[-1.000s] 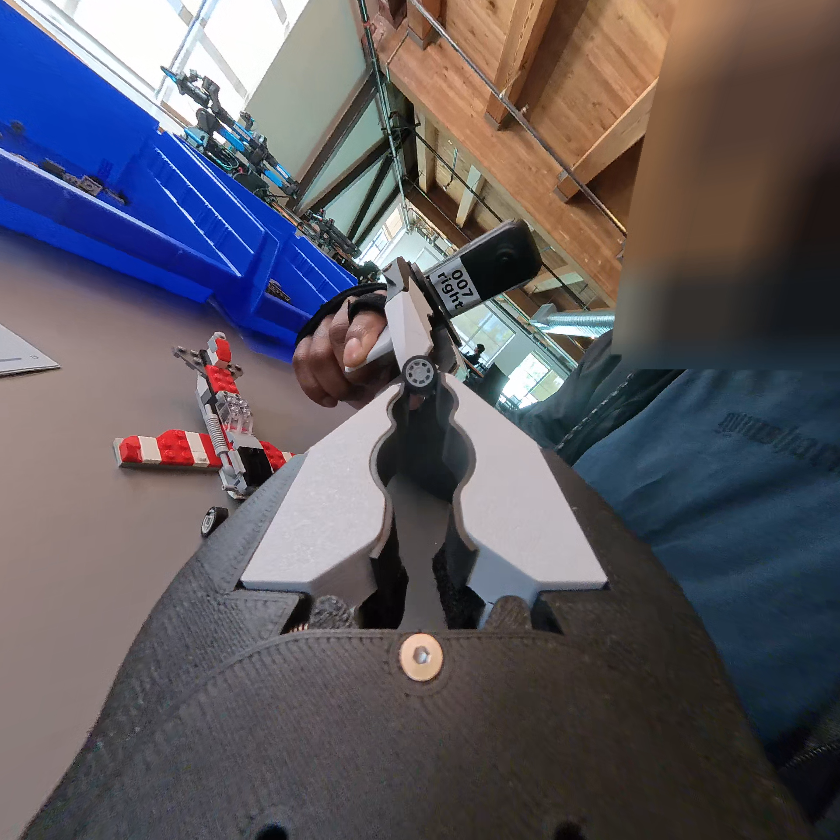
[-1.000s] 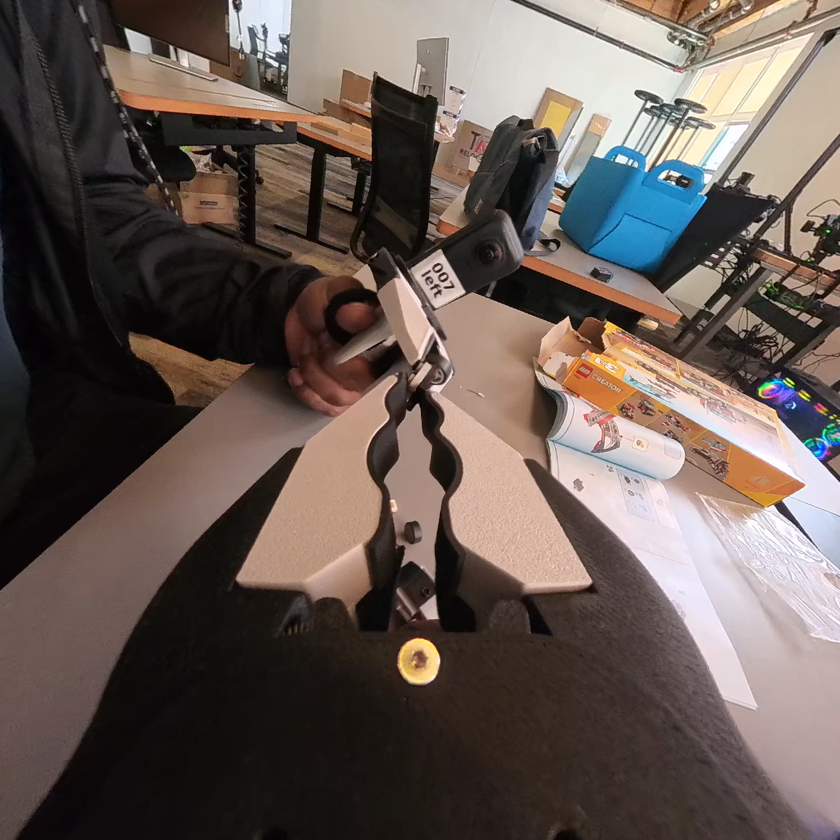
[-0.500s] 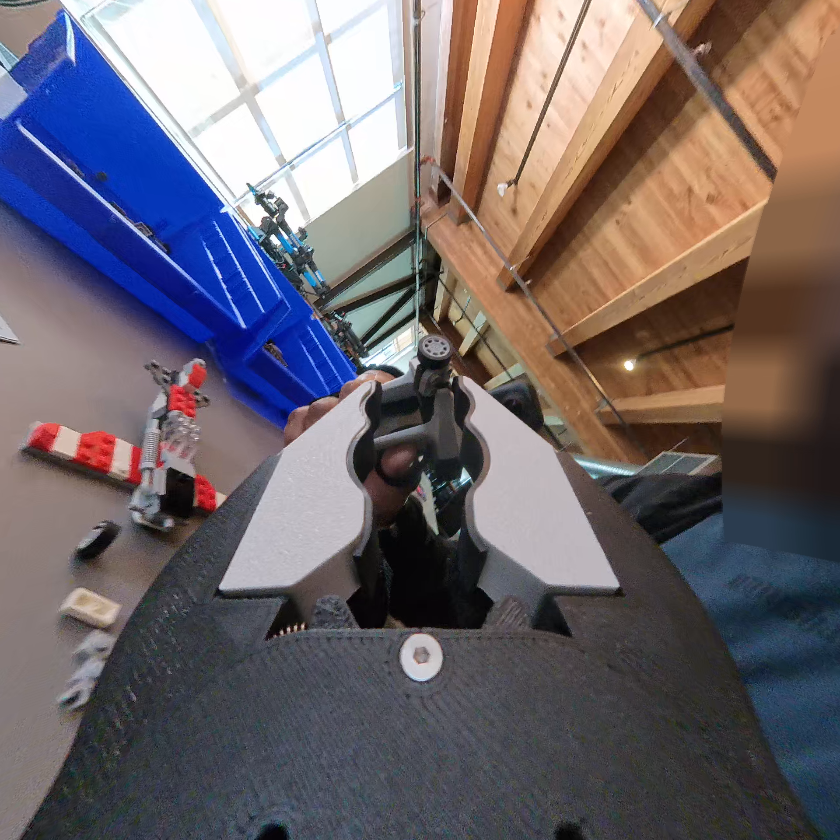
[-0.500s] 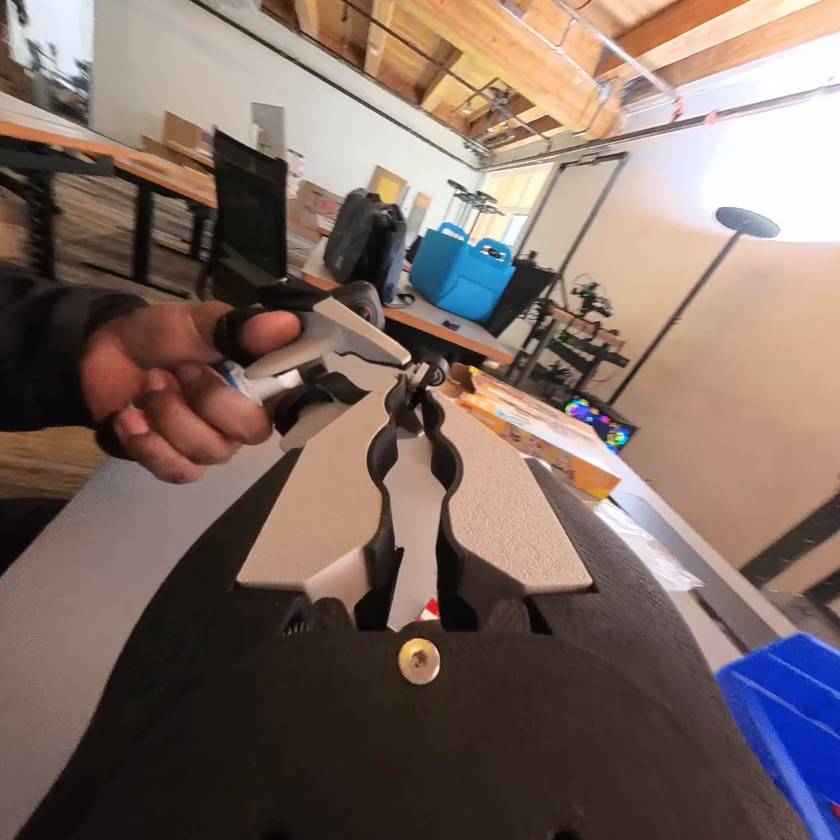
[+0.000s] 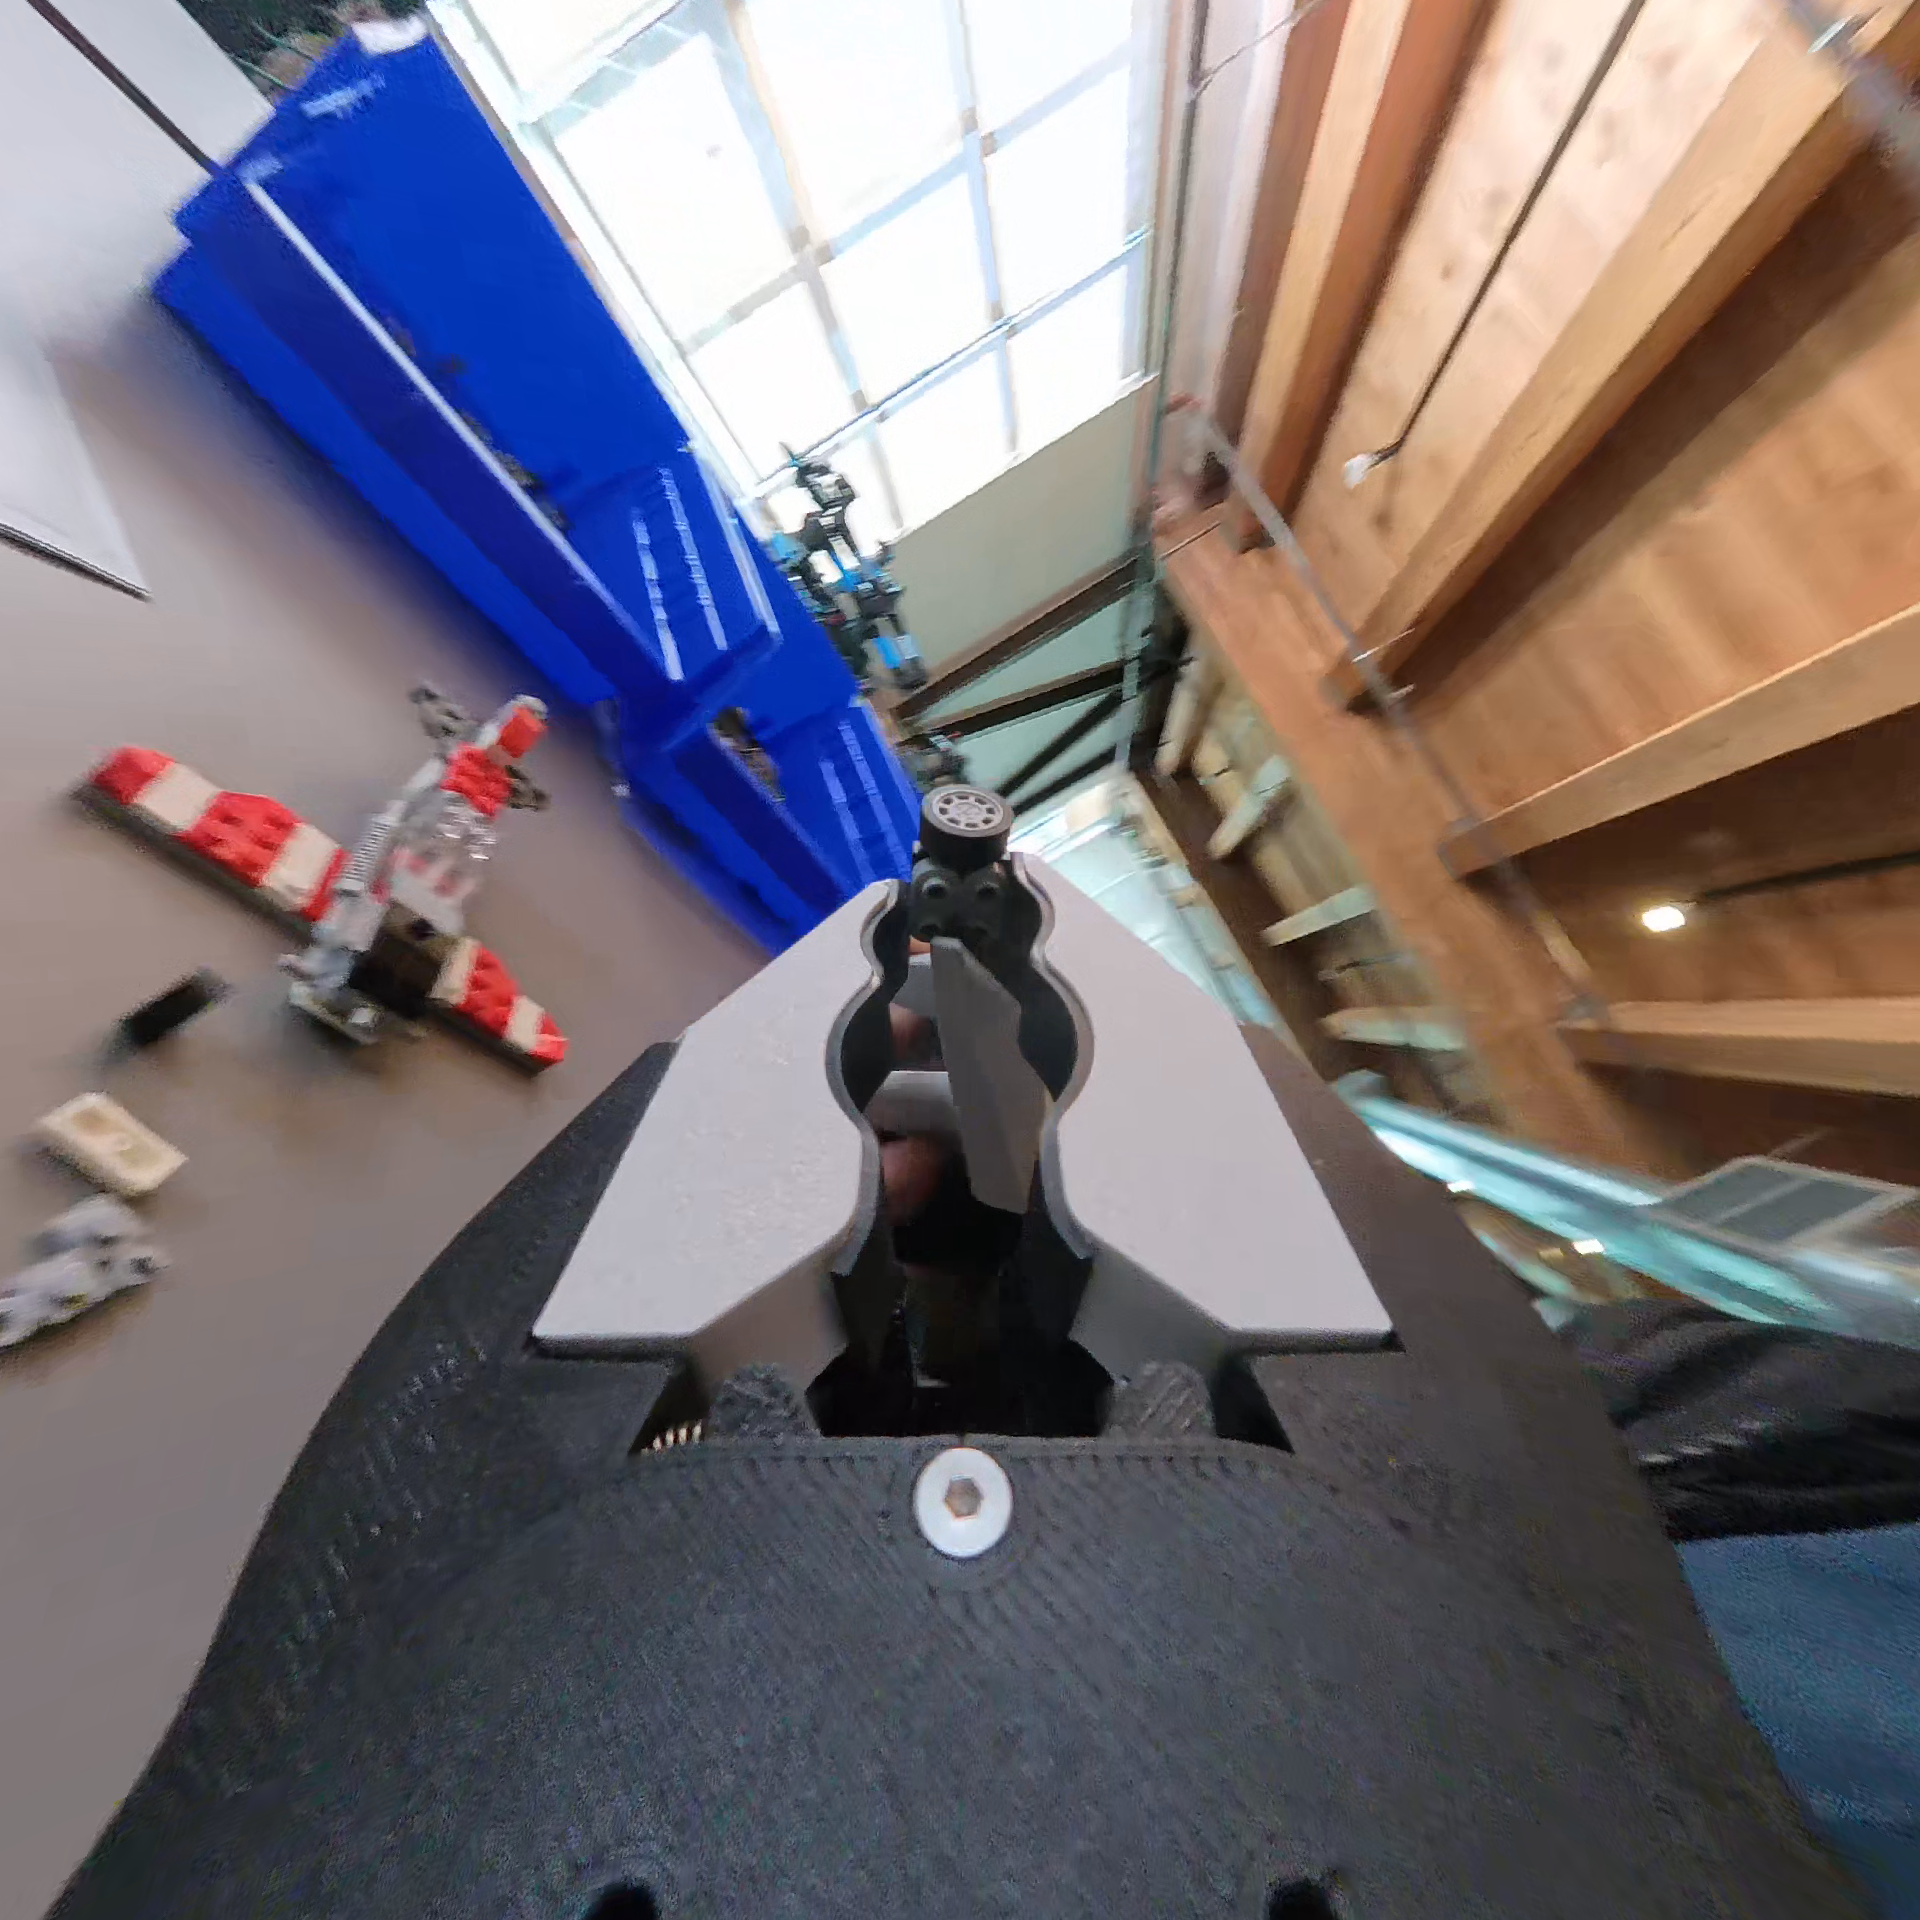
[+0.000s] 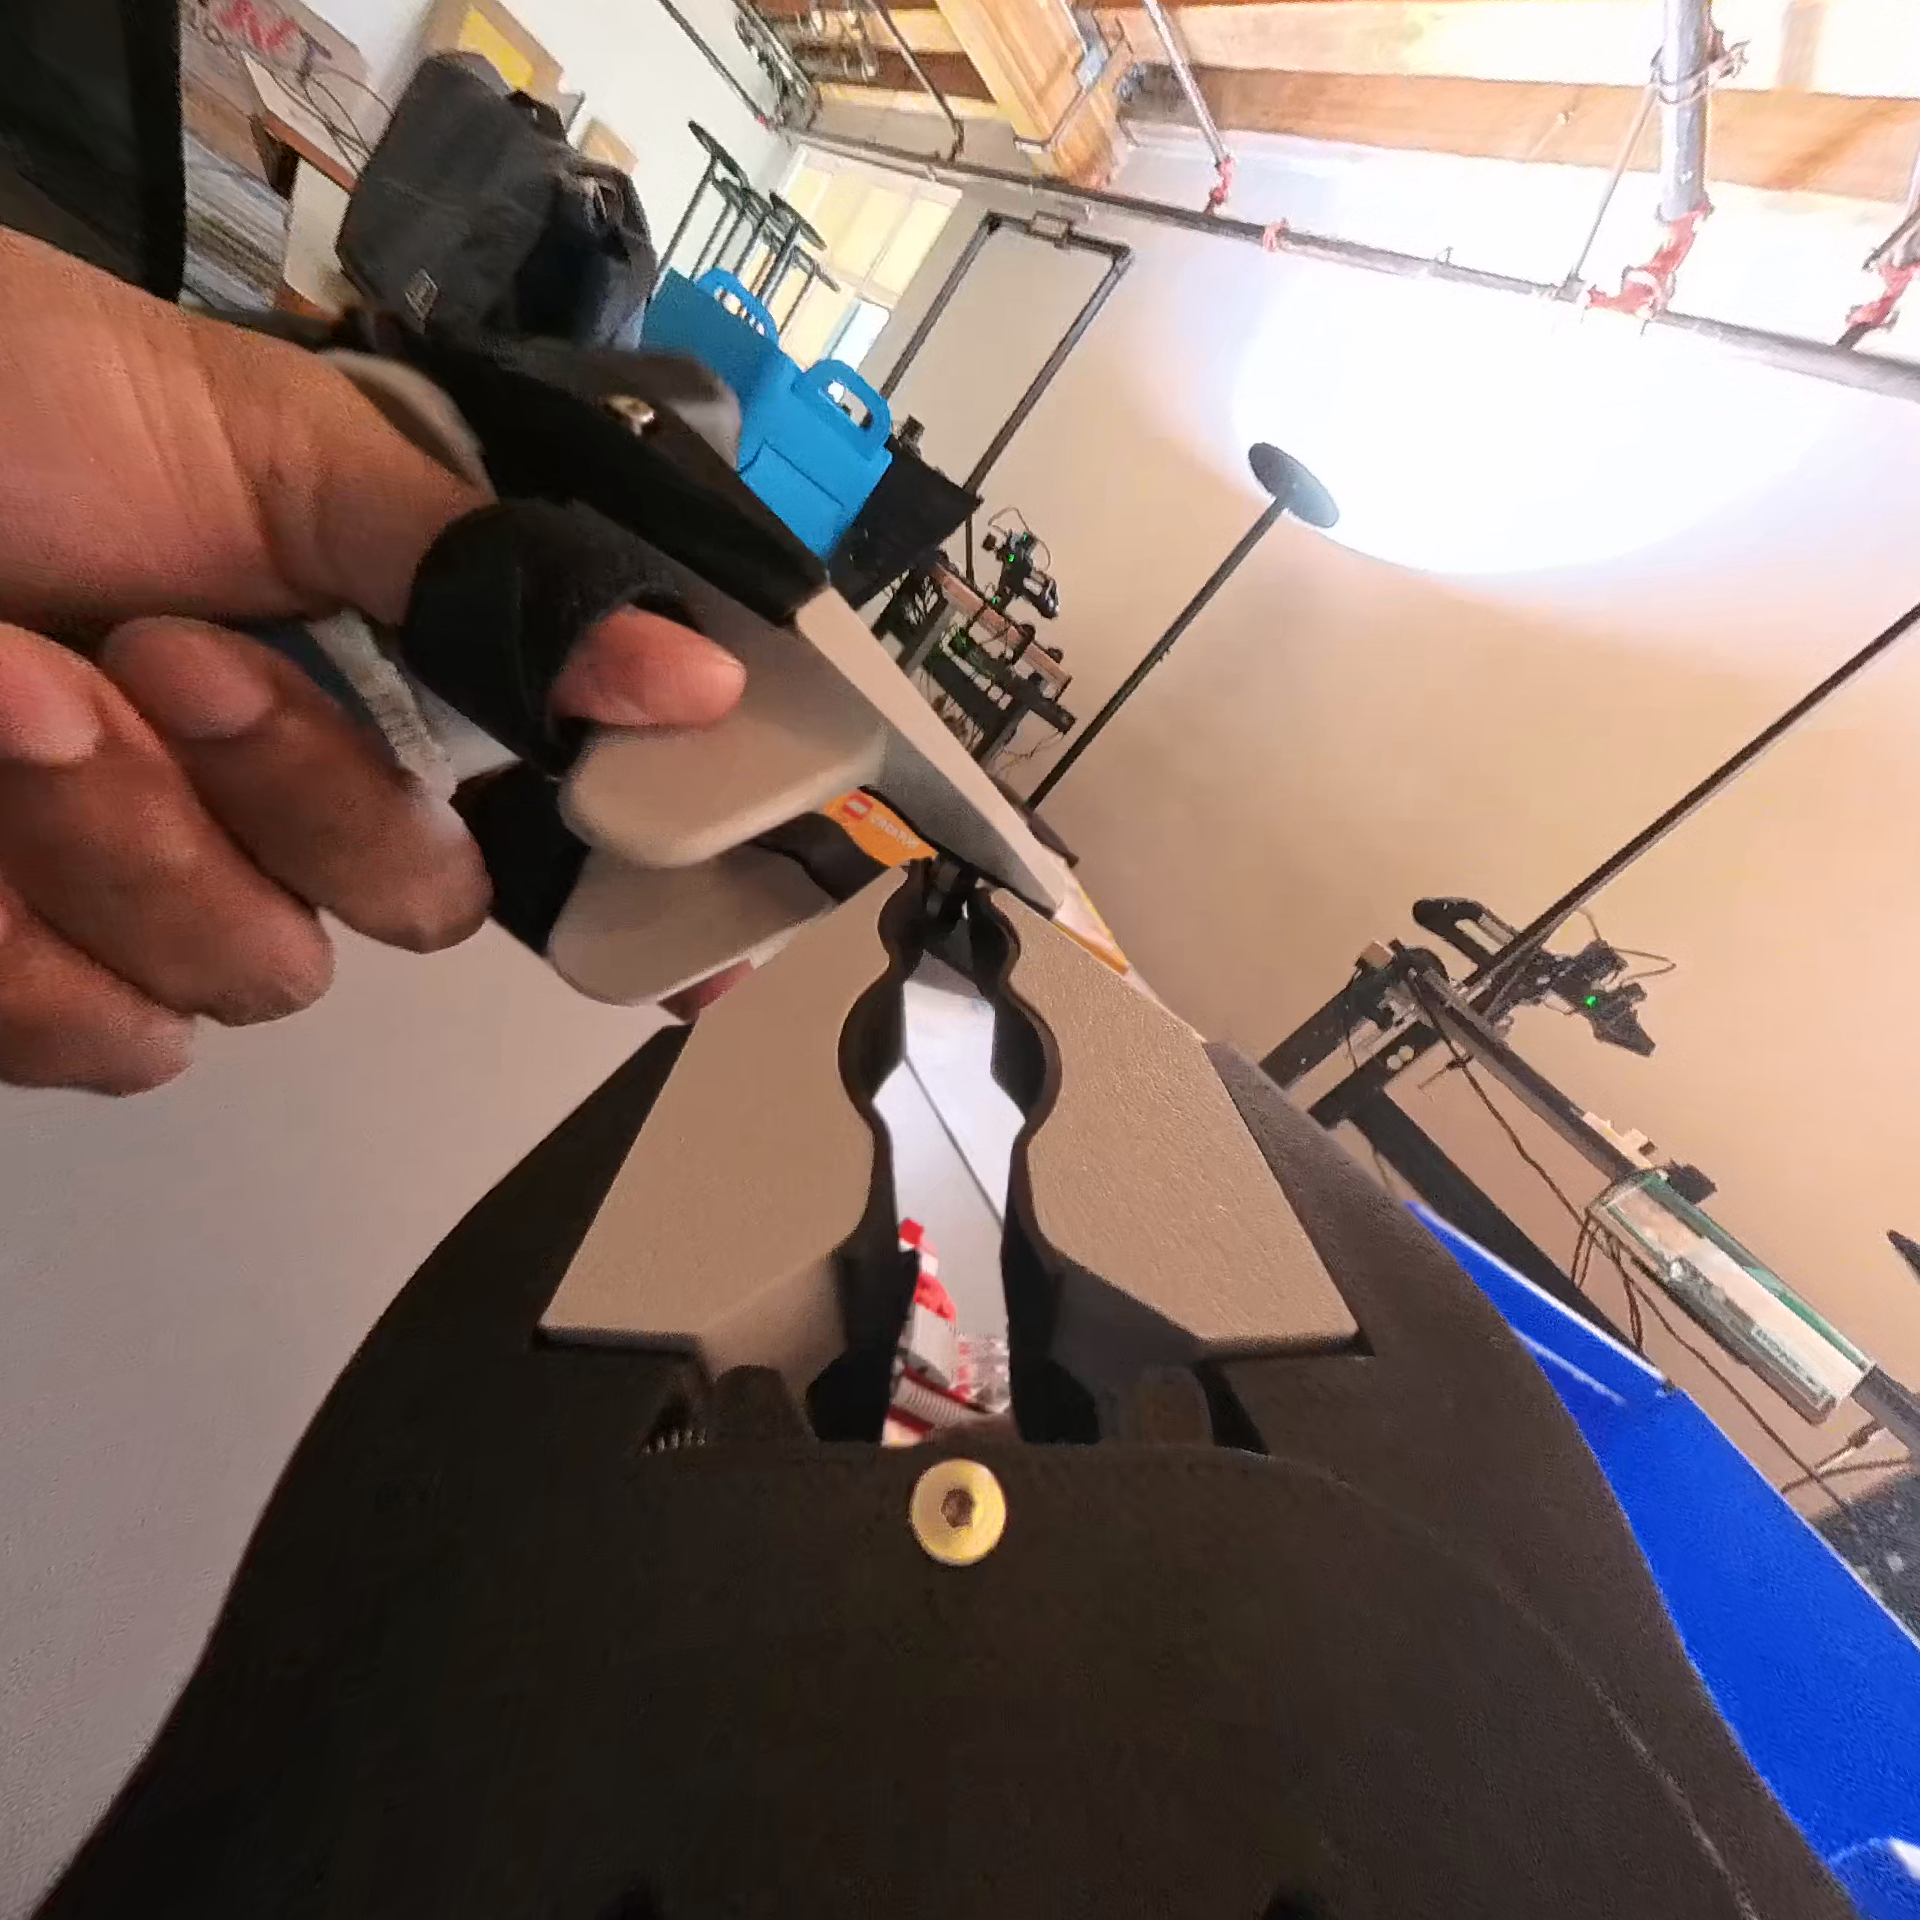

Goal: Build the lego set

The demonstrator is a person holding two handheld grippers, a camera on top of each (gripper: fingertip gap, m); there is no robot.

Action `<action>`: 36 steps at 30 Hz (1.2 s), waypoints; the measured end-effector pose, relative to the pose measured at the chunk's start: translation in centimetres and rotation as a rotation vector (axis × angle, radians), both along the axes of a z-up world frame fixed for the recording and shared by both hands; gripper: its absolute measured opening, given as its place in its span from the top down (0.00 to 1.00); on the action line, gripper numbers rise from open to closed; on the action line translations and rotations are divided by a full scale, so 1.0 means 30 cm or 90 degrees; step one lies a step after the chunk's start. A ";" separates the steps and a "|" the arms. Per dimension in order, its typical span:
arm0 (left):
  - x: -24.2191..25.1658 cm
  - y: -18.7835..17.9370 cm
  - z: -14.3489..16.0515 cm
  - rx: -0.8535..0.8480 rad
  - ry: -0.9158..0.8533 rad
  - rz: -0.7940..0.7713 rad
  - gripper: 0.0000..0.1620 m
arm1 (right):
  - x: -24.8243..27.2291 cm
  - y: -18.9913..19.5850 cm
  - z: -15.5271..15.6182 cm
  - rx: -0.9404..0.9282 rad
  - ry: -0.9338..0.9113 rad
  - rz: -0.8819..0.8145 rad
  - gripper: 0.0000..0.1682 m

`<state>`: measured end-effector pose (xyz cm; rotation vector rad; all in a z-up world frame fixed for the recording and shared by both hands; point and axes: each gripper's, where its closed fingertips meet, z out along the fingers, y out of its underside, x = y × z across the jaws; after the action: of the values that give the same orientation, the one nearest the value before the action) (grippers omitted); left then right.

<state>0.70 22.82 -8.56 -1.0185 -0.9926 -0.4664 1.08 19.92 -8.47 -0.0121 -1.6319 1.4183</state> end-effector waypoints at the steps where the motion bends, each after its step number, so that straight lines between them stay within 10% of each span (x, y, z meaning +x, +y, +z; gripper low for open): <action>1: -0.005 -0.005 -0.009 -0.032 0.012 0.010 0.88 | 0.000 0.000 -0.011 0.004 -0.015 0.000 0.94; 13: -0.087 -0.132 -0.124 -0.602 0.341 0.149 0.88 | -0.057 0.044 -0.026 -0.198 -0.477 0.118 0.77; 24: -0.058 -0.065 -0.178 -0.736 0.486 0.115 0.88 | -0.036 -0.026 -0.100 -0.101 -0.594 0.143 0.91; 30: -0.035 -0.056 -0.156 -0.545 0.385 0.059 0.84 | -0.032 -0.020 -0.048 -0.173 -0.558 0.195 0.91; 36: -0.003 -0.100 0.019 0.023 0.129 -0.032 0.73 | -0.011 0.014 0.072 -0.334 -0.520 0.308 0.91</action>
<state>0.61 19.81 -7.98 -1.0389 -0.7761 -0.4121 0.74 20.33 -6.30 -0.6037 -1.9034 2.3996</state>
